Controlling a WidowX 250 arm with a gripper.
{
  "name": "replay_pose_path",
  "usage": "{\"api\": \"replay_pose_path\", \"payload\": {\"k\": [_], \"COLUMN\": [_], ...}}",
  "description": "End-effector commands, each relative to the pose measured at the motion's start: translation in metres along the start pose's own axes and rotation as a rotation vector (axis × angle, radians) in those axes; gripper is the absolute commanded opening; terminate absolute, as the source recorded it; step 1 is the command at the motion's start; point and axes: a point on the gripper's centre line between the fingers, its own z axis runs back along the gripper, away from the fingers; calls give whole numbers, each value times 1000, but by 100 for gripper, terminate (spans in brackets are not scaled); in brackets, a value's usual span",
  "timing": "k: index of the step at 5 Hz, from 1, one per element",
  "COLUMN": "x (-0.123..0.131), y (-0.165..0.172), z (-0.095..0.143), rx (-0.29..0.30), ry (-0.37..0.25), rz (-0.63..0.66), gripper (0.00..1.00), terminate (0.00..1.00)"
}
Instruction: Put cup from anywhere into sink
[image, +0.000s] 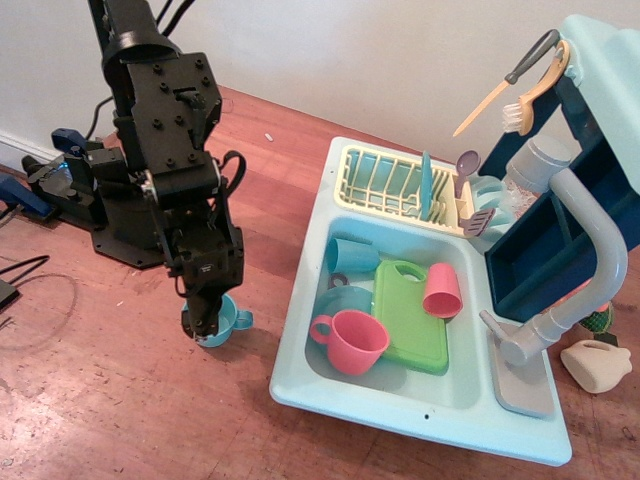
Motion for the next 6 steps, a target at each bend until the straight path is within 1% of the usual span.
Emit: {"api": "replay_pose_path", "payload": {"k": [1, 2, 3, 4, 5, 6], "x": [0, -1, -1, -2, -3, 2], "y": [0, 16, 17, 15, 14, 13], "z": [0, -45, -73, -91, -93, -86], "rx": [0, -20, -29, -48, -47, -9], "ry": [0, 43, 78, 84, 91, 71], "rz": [0, -12, -31, -27, -32, -66], "gripper": [100, 100, 100, 100, 100, 0], "terminate": [0, 0, 0, 0, 0, 0]}}
